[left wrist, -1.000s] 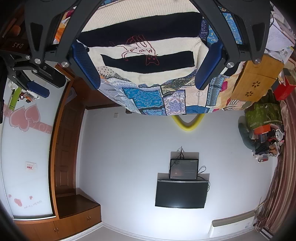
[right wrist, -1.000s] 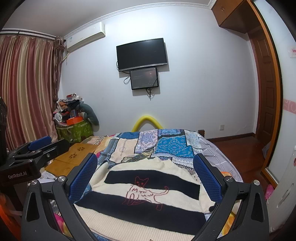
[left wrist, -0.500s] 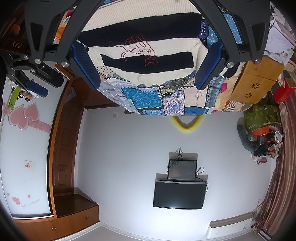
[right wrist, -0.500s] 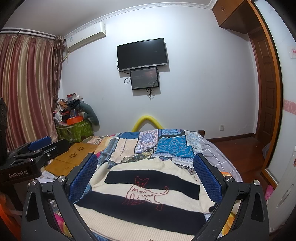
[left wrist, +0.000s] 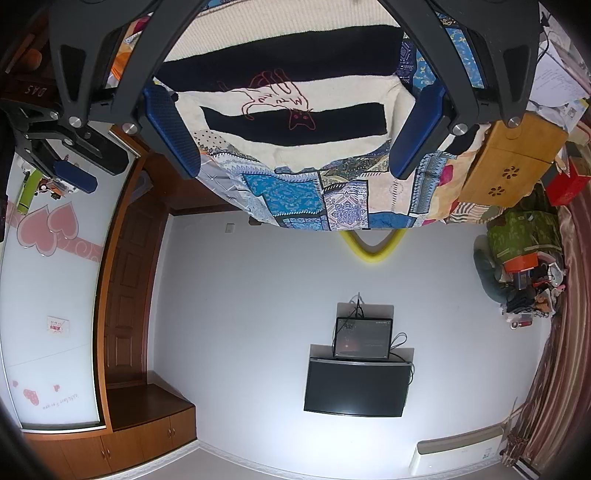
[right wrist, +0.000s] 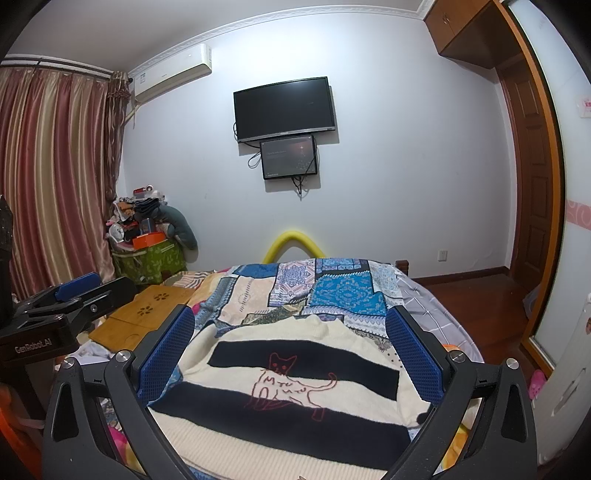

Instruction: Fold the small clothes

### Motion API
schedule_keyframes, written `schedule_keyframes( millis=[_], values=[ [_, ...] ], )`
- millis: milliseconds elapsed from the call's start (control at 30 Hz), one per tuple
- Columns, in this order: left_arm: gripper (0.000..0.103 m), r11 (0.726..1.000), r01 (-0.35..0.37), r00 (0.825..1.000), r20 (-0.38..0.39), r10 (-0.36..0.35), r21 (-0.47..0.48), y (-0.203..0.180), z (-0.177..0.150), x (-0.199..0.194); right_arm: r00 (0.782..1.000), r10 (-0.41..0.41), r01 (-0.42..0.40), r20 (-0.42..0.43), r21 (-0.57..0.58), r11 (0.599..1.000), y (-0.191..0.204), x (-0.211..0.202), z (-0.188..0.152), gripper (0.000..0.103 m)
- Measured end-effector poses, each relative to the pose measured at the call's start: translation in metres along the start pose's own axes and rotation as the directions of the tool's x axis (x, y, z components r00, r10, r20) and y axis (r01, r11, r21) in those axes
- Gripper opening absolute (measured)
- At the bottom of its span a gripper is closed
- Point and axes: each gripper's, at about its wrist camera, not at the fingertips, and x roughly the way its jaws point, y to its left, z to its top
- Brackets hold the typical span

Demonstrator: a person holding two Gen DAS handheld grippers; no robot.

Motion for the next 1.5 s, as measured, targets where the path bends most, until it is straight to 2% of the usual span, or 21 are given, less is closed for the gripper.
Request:
schedule_keyframes(
  millis=[300, 500, 633, 767, 1033, 1133, 1333, 1500],
  values=[
    [0.103, 1.000, -0.015, 1.000, -0.002, 0.015, -0.002, 0.007, -0.001, 0.008, 1.000, -0.014, 0.014, -0.009, -0.005, 1.000, -0.003, 0.012, 0.000, 0.103],
    [0.103, 0.999, -0.025, 0.999, -0.038, 0.024, -0.030, 0.032, -0.008, 0.032, 0.999, -0.035, 0.035, -0.025, -0.019, 0.999, -0.009, 0.031, 0.001, 0.103],
    [0.103, 0.996, -0.084, 0.994, -0.078, 0.081, -0.036, 0.057, -0.014, 0.055, 0.998, -0.040, 0.039, -0.047, -0.026, 0.999, -0.014, 0.050, 0.001, 0.103],
    [0.103, 0.990, -0.132, 0.984, -0.125, 0.126, -0.042, 0.087, -0.018, 0.076, 0.995, -0.016, 0.018, -0.097, 0.017, 1.000, -0.025, 0.070, 0.000, 0.103],
    [0.103, 0.965, -0.249, 0.948, -0.223, 0.226, -0.082, 0.159, -0.028, 0.120, 0.983, -0.014, 0.026, -0.185, 0.062, 0.998, -0.048, 0.111, -0.002, 0.103],
    [0.103, 0.946, -0.305, 0.926, -0.268, 0.267, -0.110, 0.189, -0.037, 0.141, 0.973, -0.022, 0.034, -0.229, 0.050, 0.998, -0.055, 0.130, -0.006, 0.103],
    [0.103, 0.912, -0.367, 0.871, -0.412, 0.268, -0.182, 0.243, -0.067, 0.190, 0.946, -0.050, 0.060, -0.320, 0.021, 0.998, -0.062, 0.166, -0.016, 0.103],
    [0.103, 0.899, -0.377, 0.835, -0.501, 0.228, -0.220, 0.280, -0.096, 0.224, 0.918, -0.050, 0.061, -0.394, 0.016, 0.998, -0.067, 0.197, -0.024, 0.103]
  ],
)
